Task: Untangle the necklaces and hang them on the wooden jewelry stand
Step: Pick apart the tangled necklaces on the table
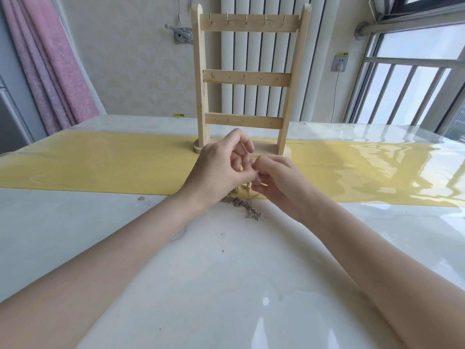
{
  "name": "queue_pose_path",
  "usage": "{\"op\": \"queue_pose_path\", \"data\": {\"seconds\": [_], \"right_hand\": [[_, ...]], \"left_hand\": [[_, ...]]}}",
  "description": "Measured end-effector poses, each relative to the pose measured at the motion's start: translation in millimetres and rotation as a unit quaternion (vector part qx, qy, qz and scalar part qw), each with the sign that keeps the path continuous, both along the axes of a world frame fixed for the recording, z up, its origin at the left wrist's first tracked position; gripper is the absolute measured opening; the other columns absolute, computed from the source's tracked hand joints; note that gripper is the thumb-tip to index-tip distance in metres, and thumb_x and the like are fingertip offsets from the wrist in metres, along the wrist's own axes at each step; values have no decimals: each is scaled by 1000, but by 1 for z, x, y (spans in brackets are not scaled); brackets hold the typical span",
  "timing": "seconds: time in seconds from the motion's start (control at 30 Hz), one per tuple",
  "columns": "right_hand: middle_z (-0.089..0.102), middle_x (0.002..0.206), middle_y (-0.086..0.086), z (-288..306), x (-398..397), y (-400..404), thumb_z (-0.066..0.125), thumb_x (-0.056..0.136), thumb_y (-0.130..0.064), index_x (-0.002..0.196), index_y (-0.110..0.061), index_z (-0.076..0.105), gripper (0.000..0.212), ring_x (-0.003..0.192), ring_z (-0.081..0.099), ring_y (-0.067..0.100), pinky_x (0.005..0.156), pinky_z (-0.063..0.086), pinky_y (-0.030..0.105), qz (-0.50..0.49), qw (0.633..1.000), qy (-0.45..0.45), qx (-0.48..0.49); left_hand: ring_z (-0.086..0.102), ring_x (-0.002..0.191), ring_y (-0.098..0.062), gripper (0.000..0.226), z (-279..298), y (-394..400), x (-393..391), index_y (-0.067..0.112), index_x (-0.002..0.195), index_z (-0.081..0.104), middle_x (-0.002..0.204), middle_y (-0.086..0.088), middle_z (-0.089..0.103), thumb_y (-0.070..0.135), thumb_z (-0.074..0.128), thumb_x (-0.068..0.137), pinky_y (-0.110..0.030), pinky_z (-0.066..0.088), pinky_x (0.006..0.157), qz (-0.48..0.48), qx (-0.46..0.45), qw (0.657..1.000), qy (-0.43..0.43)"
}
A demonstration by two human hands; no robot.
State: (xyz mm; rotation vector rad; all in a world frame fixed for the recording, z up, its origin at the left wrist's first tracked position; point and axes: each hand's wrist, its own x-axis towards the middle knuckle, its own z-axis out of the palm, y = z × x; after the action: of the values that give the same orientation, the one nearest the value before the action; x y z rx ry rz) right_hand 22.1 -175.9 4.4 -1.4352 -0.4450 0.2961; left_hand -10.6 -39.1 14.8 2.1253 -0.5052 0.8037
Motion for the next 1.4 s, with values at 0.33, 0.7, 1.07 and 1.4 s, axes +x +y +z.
{"op": "queue_pose_path", "data": {"seconds": [0.33, 0.7, 1.07, 1.4], "right_hand": [[43, 72, 7, 0, -2, 7, 40, 88, -2, 56, -15, 45, 35, 60, 38, 12, 57, 34, 22, -9, 996, 62, 67], [46, 64, -1, -2, -7, 14, 44, 88, 0, 60, -14, 47, 32, 62, 44, 11, 67, 38, 26, -97, 991, 48, 83], [42, 61, 3, 2, 0, 6, 44, 86, 7, 67, -17, 37, 31, 54, 38, 11, 44, 36, 15, -118, 966, 128, 193], [48, 69, 9, 6, 1, 2, 44, 89, 7, 73, -8, 48, 22, 48, 47, 11, 43, 41, 15, -56, 959, 179, 213]], "left_hand": [[46, 56, -4, 21, -5, -9, 2, 17, 85, 56, 65, 10, 53, 8, 63, 68, -20, 47, 59, 30, -45, 999, 10], [46, 58, -11, 13, -6, -9, 2, 11, 75, 69, 62, 8, 50, 18, 59, 71, -26, 41, 58, 119, 55, 991, -32], [51, 42, 1, 20, -4, -12, 7, 19, 72, 57, 63, 7, 53, 8, 56, 89, -15, 43, 53, 37, -165, 965, 201], [62, 63, -3, 13, -2, -5, 6, 9, 81, 57, 79, -5, 61, 2, 55, 91, -16, 52, 57, -78, -285, 916, 271]]}}
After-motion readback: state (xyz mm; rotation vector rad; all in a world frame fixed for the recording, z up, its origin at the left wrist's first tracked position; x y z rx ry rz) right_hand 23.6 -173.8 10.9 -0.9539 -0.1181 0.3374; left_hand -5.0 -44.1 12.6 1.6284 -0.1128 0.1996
